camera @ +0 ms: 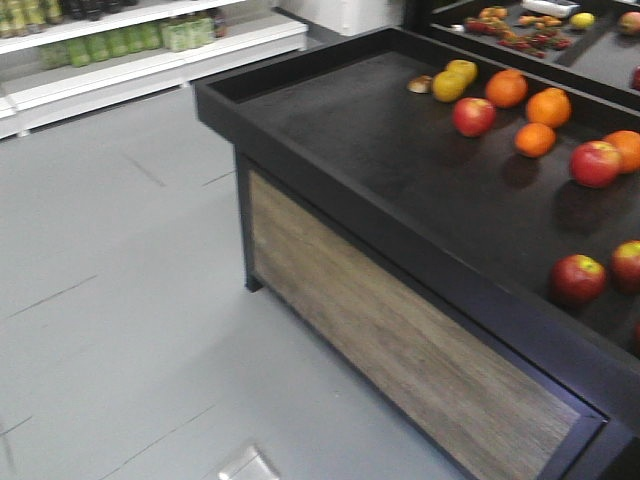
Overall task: Pick three apples into basket with both arms
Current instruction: 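Turn and drive the base up to the table holding the light-blue basket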
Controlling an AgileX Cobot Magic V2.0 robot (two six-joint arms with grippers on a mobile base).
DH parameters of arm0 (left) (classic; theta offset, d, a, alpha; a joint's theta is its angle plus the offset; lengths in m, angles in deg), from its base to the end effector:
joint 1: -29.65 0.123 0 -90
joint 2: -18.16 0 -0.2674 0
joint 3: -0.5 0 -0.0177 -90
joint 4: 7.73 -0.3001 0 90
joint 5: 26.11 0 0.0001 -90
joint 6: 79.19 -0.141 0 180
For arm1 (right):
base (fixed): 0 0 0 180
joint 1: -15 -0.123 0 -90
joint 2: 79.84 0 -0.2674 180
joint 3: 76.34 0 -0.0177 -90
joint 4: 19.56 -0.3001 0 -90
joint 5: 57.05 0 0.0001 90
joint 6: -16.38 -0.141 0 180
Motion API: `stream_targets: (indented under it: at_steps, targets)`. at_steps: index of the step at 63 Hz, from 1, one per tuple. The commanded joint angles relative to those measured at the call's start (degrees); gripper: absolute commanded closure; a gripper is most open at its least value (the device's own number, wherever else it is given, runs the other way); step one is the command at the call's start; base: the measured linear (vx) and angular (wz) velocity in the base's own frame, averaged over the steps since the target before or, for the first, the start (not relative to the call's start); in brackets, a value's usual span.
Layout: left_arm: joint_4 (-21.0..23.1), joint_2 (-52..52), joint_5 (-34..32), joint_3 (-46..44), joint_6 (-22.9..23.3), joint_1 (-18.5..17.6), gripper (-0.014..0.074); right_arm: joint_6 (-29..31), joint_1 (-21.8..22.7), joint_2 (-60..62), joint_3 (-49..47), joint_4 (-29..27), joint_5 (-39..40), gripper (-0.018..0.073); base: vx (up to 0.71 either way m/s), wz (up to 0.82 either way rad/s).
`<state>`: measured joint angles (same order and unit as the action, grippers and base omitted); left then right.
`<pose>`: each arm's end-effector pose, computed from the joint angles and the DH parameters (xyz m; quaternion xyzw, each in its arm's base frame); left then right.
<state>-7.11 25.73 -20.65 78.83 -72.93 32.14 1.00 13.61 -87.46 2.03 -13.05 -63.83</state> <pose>0.1738 0.0074 0.1939 -0.0581 0.7131 -0.0271 0.6981 0.1739 0.0023 0.1903 0.0521 0.7219 0.0571 0.6877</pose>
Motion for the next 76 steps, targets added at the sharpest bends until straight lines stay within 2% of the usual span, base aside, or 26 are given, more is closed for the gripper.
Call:
stream_targets:
  at_steps: [1, 76]
  targets:
    - [0.08, -0.76, -4.21, -1.47, 0.62, -0.38, 0.0603, 0.01, 0.24, 0.66, 0.69, 0.66, 3.90, 0.0564, 0.12, -0.48]
    - [0.08, -0.76, -4.21, -1.47, 0.62, -0.38, 0.0603, 0.01, 0.24, 0.66, 0.69, 0.66, 3.90, 0.0564, 0.06, -0.46]
